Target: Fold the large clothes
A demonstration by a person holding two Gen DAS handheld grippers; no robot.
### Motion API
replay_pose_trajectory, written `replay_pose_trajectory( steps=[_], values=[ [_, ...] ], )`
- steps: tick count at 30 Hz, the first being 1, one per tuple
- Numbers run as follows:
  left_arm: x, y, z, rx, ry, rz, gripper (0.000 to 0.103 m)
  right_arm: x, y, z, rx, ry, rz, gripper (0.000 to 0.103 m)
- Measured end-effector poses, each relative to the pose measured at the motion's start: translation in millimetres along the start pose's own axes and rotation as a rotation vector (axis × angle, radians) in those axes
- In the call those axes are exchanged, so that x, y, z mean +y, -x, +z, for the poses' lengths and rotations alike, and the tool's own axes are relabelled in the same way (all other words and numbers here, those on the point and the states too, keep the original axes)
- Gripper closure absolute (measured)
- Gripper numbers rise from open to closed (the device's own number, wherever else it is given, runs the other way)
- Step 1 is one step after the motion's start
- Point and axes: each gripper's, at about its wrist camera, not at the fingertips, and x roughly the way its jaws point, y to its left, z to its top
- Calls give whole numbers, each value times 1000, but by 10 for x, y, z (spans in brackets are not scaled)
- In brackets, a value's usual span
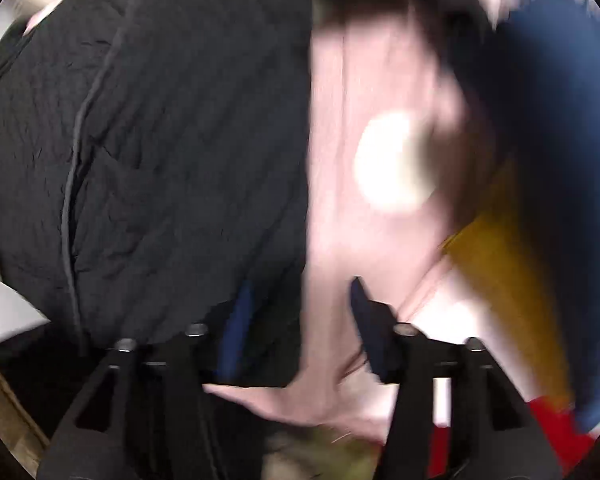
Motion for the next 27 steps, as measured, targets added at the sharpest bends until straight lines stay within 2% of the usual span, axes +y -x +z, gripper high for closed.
replay_pose_trajectory(
  steps=[1,2,4,6,9,11,13,14,16,18,22,23,24,27],
  values=[
    [-29,144,77,-67,-8,8,29,81,162,79,-66,59,-21,27],
    [-81,236,146,-112,-23,5,25,146,238,133,-99,93,-24,20],
    [-273,331,291,-163,-78,-17,20,363,308,284,-134,160,-5,19],
    [-500,297,344,-165,-155,-60,20,678,181,487,-102,237,55,19],
    [-996,66,494,-132,-253,-116,20,1023,-82,659,-54,318,42,19],
    [-1299,-124,518,-80,-298,-125,20,1138,-300,782,4,329,22,19],
    [-1466,-365,564,-13,-296,-135,19,1147,-470,830,57,308,27,18],
    [-1501,-506,588,30,-281,-132,18,1132,-549,835,87,302,35,12],
    [-1537,-674,618,72,-266,-121,11,1087,-725,845,150,288,51,8],
    [-1559,-757,643,78,-267,-126,6,1066,-788,829,148,274,47,6],
    [-1623,-914,689,76,-256,-96,5,1099,-898,757,109,244,14,5],
    [-1644,-949,698,75,-249,-88,5,1199,-1021,855,102,244,10,5],
    [-1657,-972,695,81,-241,-78,5,1233,-1022,728,95,243,11,5],
    [-1729,-1018,721,103,-219,-64,5,1213,-1076,735,97,239,31,4]
  ],
)
